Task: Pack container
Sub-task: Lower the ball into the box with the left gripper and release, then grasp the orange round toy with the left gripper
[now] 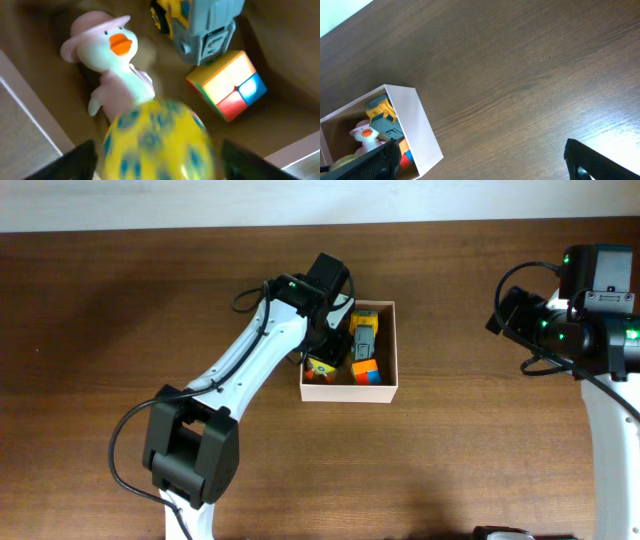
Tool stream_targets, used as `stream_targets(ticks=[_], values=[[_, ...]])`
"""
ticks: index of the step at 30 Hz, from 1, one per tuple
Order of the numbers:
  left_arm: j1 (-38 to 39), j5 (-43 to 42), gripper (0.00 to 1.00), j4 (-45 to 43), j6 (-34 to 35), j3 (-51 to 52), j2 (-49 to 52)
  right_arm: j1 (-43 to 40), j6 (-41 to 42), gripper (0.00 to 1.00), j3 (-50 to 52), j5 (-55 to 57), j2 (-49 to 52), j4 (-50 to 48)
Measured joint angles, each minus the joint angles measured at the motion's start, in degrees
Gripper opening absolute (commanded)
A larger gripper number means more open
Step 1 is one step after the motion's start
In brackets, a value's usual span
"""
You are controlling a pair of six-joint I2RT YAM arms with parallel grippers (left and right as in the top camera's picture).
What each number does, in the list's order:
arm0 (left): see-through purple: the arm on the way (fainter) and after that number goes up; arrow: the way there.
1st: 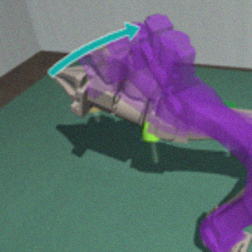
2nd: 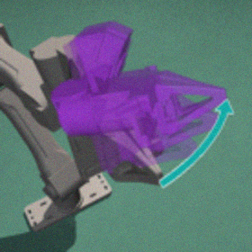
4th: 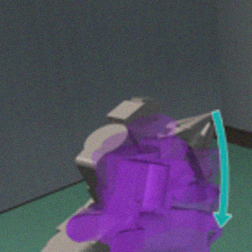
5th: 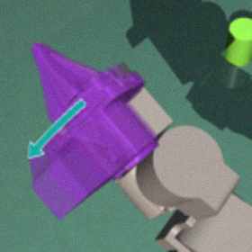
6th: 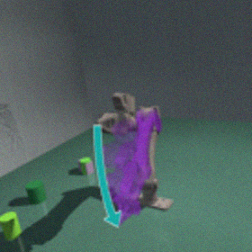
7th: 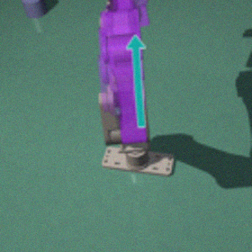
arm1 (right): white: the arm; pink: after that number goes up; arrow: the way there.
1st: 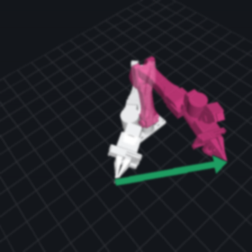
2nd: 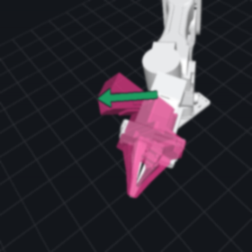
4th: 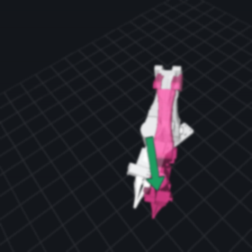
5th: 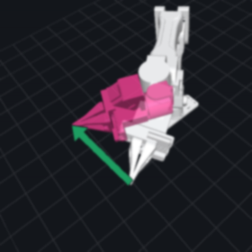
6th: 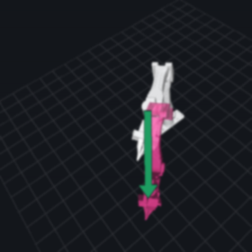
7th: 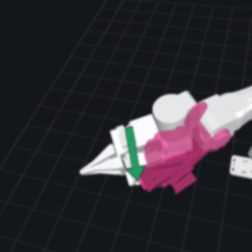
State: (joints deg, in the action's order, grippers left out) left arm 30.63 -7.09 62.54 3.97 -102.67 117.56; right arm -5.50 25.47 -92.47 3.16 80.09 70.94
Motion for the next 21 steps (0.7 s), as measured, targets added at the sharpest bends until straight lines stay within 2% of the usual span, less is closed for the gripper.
stream_targets(ticks=[2, 3, 7, 9, 11, 13, 16, 21], values=[[-0.1, -0.1, 0.98, 1.2, 0.1, -0.1, 0.0, 0.0, 0.0, 0.99, 0.0, 0.0, 0.0, 0.0], [-0.1, -0.2, 0.99, 1.7, 0.0, -0.3, 0.0, 0.0, 0.0, 0.99, 0.0, 0.0, 0.0, 0.0], [-0.3, -0.2, 1.00, 7.6, 0.2, -4.6, 0.0, 0.0, 0.0, 0.99, 0.0, 0.0, 0.0, 0.0], [-0.9, -0.2, 0.91, 10.6, -0.1, -8.6, 0.0, 0.0, 0.0, 0.99, 0.0, 0.0, 0.0, 0.0], [-1.6, -0.2, 0.92, 13.3, -0.9, -12.3, 0.0, 0.0, 0.0, 0.99, 0.0, 0.0, 0.0, 0.0], [-2.6, 0.1, 0.99, 16.1, -1.3, -16.3, 0.0, 0.0, 0.1, 0.99, 0.0, 0.0, 0.0, 0.0], [-5.1, 0.5, 0.99, 19.8, -1.4, -20.2, 0.0, 0.0, 0.0, 0.99, 0.0, 0.0, 0.0, 0.0], [-11.9, 2.5, 0.99, 23.7, -1.2, -21.2, 0.0, 0.0, 0.0, 0.99, 0.0, 0.0, 0.0, 0.0]])
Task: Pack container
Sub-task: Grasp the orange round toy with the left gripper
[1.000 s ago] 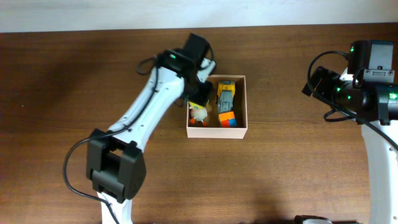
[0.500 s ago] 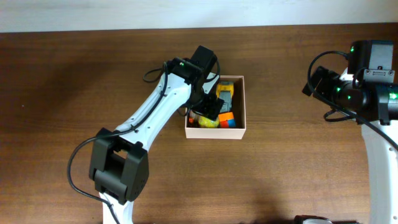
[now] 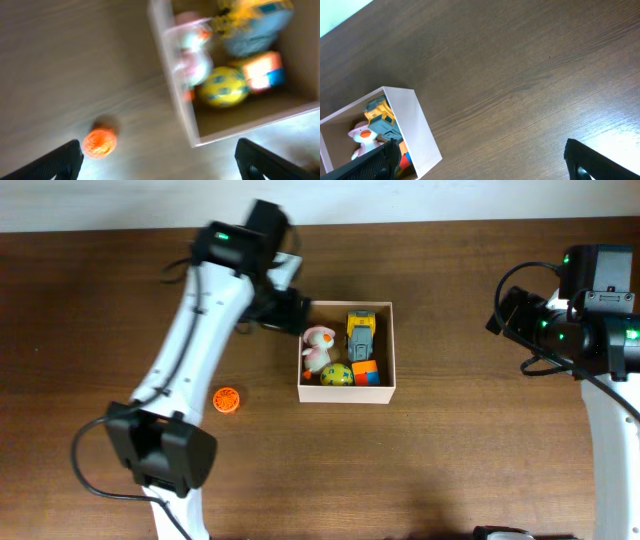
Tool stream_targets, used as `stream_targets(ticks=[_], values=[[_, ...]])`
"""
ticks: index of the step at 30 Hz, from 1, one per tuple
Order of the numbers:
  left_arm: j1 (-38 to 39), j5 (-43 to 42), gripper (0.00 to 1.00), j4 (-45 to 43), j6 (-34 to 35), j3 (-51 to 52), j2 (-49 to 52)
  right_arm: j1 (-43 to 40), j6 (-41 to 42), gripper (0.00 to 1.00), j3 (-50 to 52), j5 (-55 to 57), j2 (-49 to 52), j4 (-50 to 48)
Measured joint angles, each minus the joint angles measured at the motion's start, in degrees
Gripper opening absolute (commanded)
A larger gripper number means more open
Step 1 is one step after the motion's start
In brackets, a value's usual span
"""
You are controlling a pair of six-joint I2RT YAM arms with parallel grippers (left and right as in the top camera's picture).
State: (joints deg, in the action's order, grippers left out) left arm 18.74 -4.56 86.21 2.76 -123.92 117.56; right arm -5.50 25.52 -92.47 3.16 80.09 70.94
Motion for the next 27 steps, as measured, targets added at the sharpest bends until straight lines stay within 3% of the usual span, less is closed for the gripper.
stream_targets(ticks=[5, 10, 19, 24, 27], values=[[-8.4, 0.9, 0.99, -0.4, 0.1, 3.1, 0.0, 0.0, 0.0, 0.99, 0.0, 0.0, 0.0, 0.0], [-12.2, 0.4, 1.00, -4.4, 0.1, 14.4, 0.0, 0.0, 0.0, 0.99, 0.0, 0.0, 0.0, 0.0], [-12.4, -2.1, 0.90, -12.9, 1.3, 30.8, 0.0, 0.0, 0.0, 0.99, 0.0, 0.0, 0.0, 0.0], [-12.5, -2.3, 0.89, -18.0, 2.5, 37.6, 0.0, 0.0, 0.0, 0.99, 0.0, 0.0, 0.0, 0.0], [-12.5, -2.3, 0.82, -20.0, 3.7, 40.5, 0.0, 0.0, 0.0, 0.99, 0.0, 0.0, 0.0, 0.0]])
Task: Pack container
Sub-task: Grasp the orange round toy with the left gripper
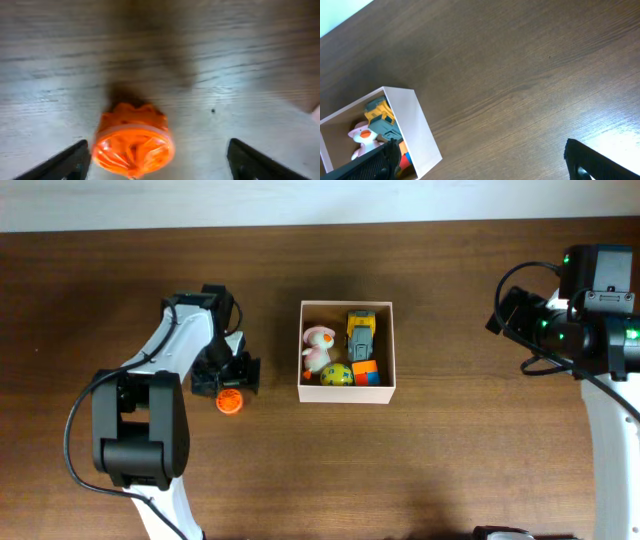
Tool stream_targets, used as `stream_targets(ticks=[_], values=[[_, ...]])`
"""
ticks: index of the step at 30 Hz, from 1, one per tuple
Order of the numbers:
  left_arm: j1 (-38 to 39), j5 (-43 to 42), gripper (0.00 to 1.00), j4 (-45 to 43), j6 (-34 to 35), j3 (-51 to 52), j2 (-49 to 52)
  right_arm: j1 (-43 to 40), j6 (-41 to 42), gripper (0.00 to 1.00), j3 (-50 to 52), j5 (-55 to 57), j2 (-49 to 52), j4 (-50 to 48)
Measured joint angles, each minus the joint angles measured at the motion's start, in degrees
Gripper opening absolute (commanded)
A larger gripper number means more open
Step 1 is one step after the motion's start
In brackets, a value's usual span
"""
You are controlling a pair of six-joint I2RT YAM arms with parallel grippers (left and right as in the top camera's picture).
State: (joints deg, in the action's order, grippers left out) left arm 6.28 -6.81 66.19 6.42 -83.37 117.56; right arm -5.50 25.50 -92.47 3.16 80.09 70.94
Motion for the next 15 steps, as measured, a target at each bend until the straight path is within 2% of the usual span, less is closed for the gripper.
stream_targets(ticks=[3, 15], values=[[0.0, 0.2, 0.78, -1.1, 1.1, 1.7, 0.0, 0.0, 0.0, 0.99, 0.0, 0.0, 0.0, 0.0], [0.0, 3.8, 0.76, -3.3, 4.8, 5.1, 0.0, 0.0, 0.0, 0.98, 0.0, 0.0, 0.0, 0.0]])
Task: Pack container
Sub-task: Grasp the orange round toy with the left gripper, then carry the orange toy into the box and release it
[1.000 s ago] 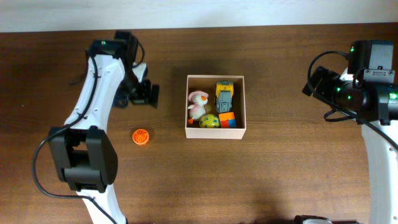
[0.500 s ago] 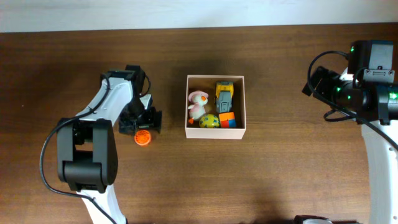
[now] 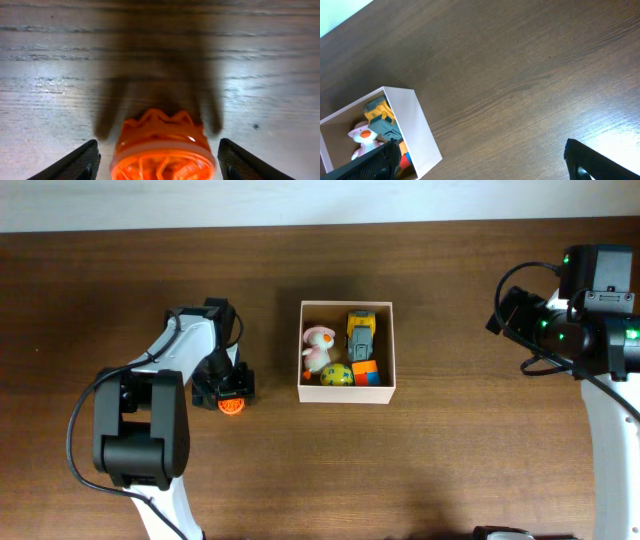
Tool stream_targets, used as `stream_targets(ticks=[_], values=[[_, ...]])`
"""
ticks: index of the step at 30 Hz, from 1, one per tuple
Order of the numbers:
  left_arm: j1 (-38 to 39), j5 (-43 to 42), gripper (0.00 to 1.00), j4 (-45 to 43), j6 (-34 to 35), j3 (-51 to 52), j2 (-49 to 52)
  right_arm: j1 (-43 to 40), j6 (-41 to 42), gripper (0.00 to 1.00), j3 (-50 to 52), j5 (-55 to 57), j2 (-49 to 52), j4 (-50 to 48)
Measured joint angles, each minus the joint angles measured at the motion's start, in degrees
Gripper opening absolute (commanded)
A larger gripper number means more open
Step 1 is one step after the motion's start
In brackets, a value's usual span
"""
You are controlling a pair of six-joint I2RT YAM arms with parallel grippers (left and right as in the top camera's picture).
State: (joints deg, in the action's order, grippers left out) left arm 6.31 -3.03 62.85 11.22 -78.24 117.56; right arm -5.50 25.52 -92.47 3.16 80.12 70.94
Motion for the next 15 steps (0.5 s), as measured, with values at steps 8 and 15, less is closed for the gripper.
stream_targets(ticks=[8, 15], values=[[0.0, 1.1, 0.61, -2.0, 0.6, 1.6, -0.8, 0.0, 0.0, 0.99, 0.0, 0.0, 0.0, 0.0], [0.0, 1.1, 0.45, -1.3, 0.7, 1.1, -0.9, 0.0, 0.0, 0.99, 0.0, 0.0, 0.0, 0.0]])
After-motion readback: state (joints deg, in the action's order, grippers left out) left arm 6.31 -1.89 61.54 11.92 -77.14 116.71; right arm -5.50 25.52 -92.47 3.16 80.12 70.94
